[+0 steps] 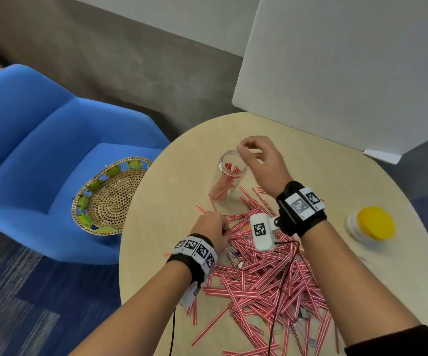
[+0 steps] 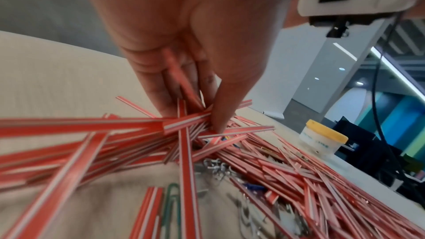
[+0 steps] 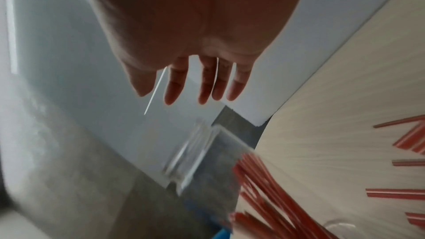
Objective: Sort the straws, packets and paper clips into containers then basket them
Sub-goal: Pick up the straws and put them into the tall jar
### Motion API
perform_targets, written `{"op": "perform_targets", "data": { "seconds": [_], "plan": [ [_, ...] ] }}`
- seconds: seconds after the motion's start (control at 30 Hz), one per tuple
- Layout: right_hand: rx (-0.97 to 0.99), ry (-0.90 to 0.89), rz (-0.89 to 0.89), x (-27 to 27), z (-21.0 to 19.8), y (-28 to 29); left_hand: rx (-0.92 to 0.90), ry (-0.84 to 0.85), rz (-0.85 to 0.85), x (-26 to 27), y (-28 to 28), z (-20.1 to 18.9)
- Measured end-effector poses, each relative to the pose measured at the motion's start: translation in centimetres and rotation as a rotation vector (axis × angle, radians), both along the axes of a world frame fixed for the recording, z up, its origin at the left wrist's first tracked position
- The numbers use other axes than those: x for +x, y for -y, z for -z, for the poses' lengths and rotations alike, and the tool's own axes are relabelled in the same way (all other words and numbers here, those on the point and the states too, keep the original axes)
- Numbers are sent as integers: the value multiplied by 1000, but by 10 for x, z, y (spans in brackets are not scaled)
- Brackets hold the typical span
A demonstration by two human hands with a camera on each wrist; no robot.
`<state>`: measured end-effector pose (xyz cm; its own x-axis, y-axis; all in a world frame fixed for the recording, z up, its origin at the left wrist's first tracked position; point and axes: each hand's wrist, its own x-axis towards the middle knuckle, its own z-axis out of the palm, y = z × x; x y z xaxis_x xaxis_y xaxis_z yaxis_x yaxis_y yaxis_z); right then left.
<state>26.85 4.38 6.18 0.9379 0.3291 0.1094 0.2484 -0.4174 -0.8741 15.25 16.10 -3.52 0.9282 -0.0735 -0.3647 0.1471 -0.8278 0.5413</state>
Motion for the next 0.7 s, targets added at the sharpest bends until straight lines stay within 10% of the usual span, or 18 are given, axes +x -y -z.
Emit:
{"op": "perform_targets", "data": {
  "seconds": [0.17, 0.37, 0.7],
  "plan": [
    [-24, -140, 217, -22, 7, 68, -204, 9, -65, 1, -5, -6],
    [-590, -475, 81, -93, 57, 127, -508, 150, -198, 3, 2, -16],
    [-984, -137, -133, -130, 88, 78, -487, 134, -261, -17, 15, -2]
  ]
}}
